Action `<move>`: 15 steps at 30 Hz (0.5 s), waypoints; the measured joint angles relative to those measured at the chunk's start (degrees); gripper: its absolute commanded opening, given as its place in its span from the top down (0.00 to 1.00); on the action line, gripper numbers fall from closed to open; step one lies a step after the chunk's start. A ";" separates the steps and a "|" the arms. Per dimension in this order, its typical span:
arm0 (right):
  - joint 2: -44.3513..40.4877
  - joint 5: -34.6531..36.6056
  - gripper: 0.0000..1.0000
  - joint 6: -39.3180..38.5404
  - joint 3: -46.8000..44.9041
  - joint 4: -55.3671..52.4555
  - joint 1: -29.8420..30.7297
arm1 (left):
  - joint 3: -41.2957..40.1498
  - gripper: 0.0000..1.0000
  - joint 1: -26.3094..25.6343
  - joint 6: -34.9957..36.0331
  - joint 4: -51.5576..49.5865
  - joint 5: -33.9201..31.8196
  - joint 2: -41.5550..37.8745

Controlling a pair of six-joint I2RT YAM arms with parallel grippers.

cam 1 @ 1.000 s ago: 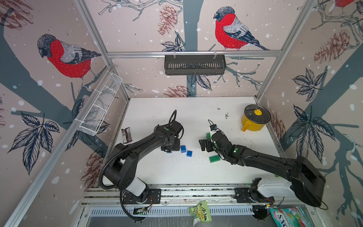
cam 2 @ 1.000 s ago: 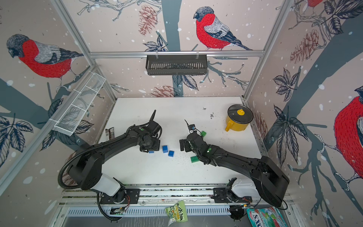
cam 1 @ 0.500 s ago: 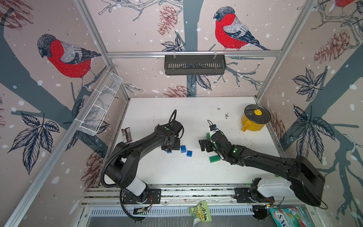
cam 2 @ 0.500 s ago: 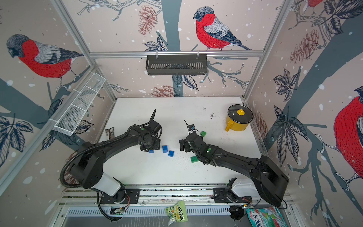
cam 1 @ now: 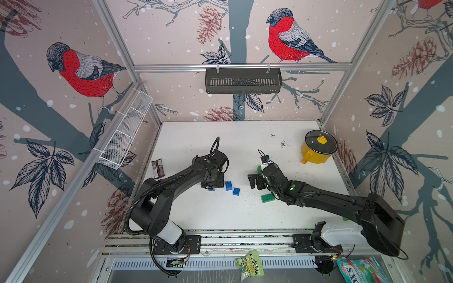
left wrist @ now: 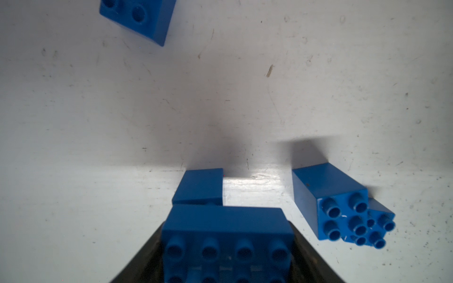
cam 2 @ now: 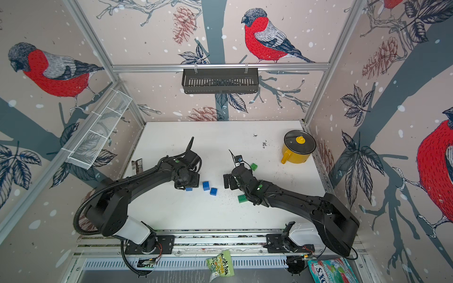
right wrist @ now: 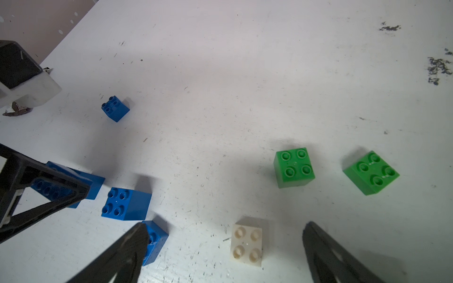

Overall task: Assemble the letter h with lego
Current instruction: Assemble the lego brick with the lego brick.

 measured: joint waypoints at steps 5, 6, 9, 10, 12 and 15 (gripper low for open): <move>0.02 0.00 0.01 -0.33 0.00 0.00 0.13 | -0.15 0.36 0.02 -0.02 0.17 0.02 -0.07; 0.02 0.00 0.01 -0.59 0.00 0.00 0.13 | -0.48 0.36 0.02 0.00 0.59 -0.04 -0.13; 0.02 0.00 0.01 -0.98 0.00 0.00 0.15 | -1.25 0.36 0.02 -0.02 1.20 -0.04 -0.33; 0.02 0.00 0.01 -0.98 0.00 0.00 0.20 | -1.38 0.36 0.00 -0.02 1.36 -0.04 -0.42; 0.02 0.02 0.00 -1.01 0.00 0.00 0.26 | -1.70 0.36 0.02 -0.04 1.62 -0.02 -0.70; 0.07 0.02 0.00 -1.01 0.04 0.00 0.26 | -2.12 0.36 0.02 -0.04 1.95 0.00 -1.07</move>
